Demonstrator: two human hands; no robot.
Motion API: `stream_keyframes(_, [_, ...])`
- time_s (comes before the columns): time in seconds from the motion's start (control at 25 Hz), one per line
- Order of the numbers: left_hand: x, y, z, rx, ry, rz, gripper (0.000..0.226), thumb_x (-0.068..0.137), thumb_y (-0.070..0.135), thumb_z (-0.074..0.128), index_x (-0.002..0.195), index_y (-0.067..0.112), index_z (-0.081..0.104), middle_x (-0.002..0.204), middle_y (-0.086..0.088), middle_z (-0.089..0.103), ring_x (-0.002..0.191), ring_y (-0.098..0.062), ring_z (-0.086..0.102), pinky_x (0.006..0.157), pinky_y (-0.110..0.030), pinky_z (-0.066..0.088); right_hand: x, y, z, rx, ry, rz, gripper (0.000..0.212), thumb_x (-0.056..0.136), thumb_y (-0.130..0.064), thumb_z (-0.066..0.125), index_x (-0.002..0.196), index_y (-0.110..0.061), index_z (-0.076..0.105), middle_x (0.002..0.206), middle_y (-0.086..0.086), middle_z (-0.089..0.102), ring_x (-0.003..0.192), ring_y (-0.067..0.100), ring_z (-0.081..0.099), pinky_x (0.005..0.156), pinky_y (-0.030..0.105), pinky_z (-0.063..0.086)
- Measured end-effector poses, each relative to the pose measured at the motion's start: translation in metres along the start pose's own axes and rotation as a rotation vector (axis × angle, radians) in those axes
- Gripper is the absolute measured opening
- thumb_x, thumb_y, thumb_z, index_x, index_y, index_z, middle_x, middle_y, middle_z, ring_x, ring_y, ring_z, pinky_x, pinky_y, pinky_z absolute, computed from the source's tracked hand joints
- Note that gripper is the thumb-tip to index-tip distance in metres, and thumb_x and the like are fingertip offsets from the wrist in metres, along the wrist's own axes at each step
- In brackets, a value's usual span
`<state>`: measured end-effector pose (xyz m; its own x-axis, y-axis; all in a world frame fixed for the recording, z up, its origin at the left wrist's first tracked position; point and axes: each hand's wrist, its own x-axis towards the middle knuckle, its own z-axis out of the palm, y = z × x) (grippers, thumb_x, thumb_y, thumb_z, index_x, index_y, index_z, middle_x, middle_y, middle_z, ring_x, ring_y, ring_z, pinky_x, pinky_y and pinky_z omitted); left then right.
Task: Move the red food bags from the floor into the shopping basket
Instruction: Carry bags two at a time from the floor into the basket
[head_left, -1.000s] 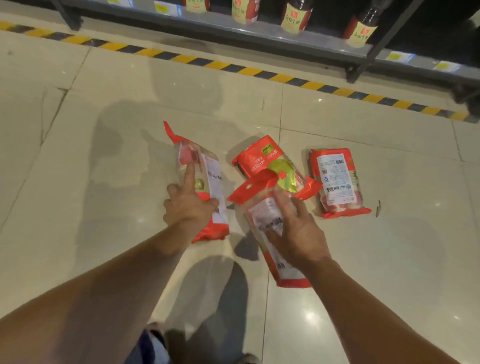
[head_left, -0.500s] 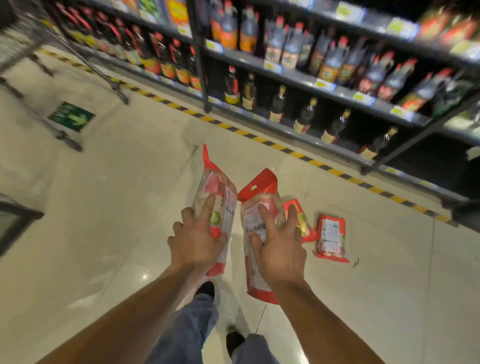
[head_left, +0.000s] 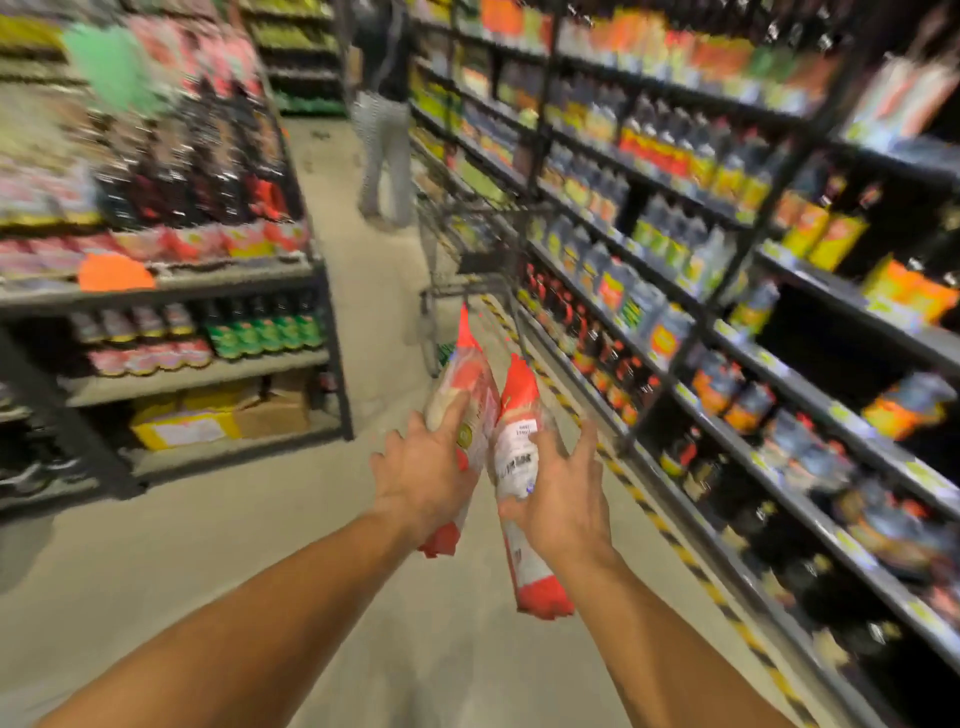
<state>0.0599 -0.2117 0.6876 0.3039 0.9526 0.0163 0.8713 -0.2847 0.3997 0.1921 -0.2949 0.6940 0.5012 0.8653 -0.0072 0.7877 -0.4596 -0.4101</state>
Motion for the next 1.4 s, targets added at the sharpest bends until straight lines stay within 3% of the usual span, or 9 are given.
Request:
stream_keyframes(0.08, [-0.002,-0.047,-0.041,-0.031,0.068,-0.085,0.086,0.082,0.047,0.062,0.147,0.054,0.005,0.126,-0.012,0.041,0.112,-0.040,0.046,0.093,-0.053,0.044,-0.003,-0.062,0.008,-0.034,0.013,-0.137,0.100,0.077,-0.037,0.080,0.153,-0.034,0.016,0.153,0.010,0.010,0.123,0.039,0.045,0.087,0.046,0.051])
stream_keyframes(0.2, [-0.008,-0.133,-0.094,0.002,0.176,-0.171,0.084,0.080,0.050,0.059,0.146,0.051,0.006,0.122,-0.012,0.044,0.108,-0.041,0.049,0.089,-0.053,0.046,-0.010,-0.158,0.035,-0.066,0.002,-0.334,0.073,0.089,-0.038,0.068,0.150,-0.039,0.029,0.161,0.006,0.005,0.127,0.037,0.045,0.092,0.045,0.049])
stream_keyframes(0.32, [-0.024,-0.232,-0.140,0.089,0.265,-0.266,0.080,0.085,0.055,0.055,0.148,0.049,0.005,0.120,-0.011,0.044,0.106,-0.040,0.050,0.085,-0.050,0.047,-0.026,-0.260,0.076,-0.043,-0.041,-0.467,0.057,0.096,-0.035,0.060,0.146,-0.049,0.038,0.165,-0.001,-0.001,0.129,0.035,0.040,0.094,0.043,0.046])
stream_keyframes(0.48, [-0.047,-0.368,-0.201,0.195,0.304,-0.376,0.078,0.089,0.053,0.051,0.151,0.048,0.003,0.122,-0.011,0.042,0.106,-0.038,0.047,0.086,-0.050,0.042,-0.063,-0.400,0.134,-0.004,-0.030,-0.597,0.035,0.098,-0.036,0.056,0.131,-0.047,0.056,0.165,-0.007,0.002,0.125,0.034,0.042,0.096,0.043,0.048])
stream_keyframes(0.64, [-0.062,-0.482,-0.256,0.201,0.348,-0.488,0.074,0.092,0.057,0.045,0.150,0.047,0.000,0.122,-0.013,0.043,0.108,-0.039,0.046,0.087,-0.052,0.042,-0.096,-0.521,0.178,0.023,-0.096,-0.677,0.038,0.094,-0.037,0.062,0.130,-0.045,0.059,0.163,-0.008,0.008,0.126,0.032,0.040,0.097,0.041,0.047])
stream_keyframes(0.88, [-0.072,-0.627,-0.308,0.199,0.355,-0.650,0.078,0.090,0.048,0.053,0.150,0.047,0.003,0.135,-0.015,0.039,0.119,-0.040,0.043,0.094,-0.054,0.042,-0.124,-0.679,0.257,-0.013,-0.231,-0.842,0.061,0.082,-0.042,0.074,0.138,-0.041,0.051,0.161,-0.003,0.004,0.133,0.031,0.033,0.098,0.044,0.046])
stream_keyframes(1.12, [-0.041,-0.767,-0.332,0.152,0.346,-0.853,0.072,0.090,0.046,0.053,0.151,0.040,0.016,0.136,-0.016,0.037,0.120,-0.042,0.039,0.096,-0.054,0.037,-0.106,-0.817,0.355,-0.028,-0.312,-0.960,0.053,0.085,-0.041,0.068,0.135,-0.041,0.051,0.161,-0.003,0.009,0.130,0.030,0.037,0.092,0.043,0.047])
stream_keyframes(1.4, [0.016,-0.927,-0.361,0.037,0.374,-1.046,0.082,0.087,0.042,0.058,0.150,0.045,0.006,0.142,-0.015,0.025,0.117,-0.044,0.042,0.093,-0.056,0.043,-0.073,-0.975,0.468,-0.039,-0.433,-1.069,0.054,0.084,-0.041,0.067,0.136,-0.039,0.051,0.160,-0.001,0.012,0.131,0.032,0.038,0.093,0.045,0.047])
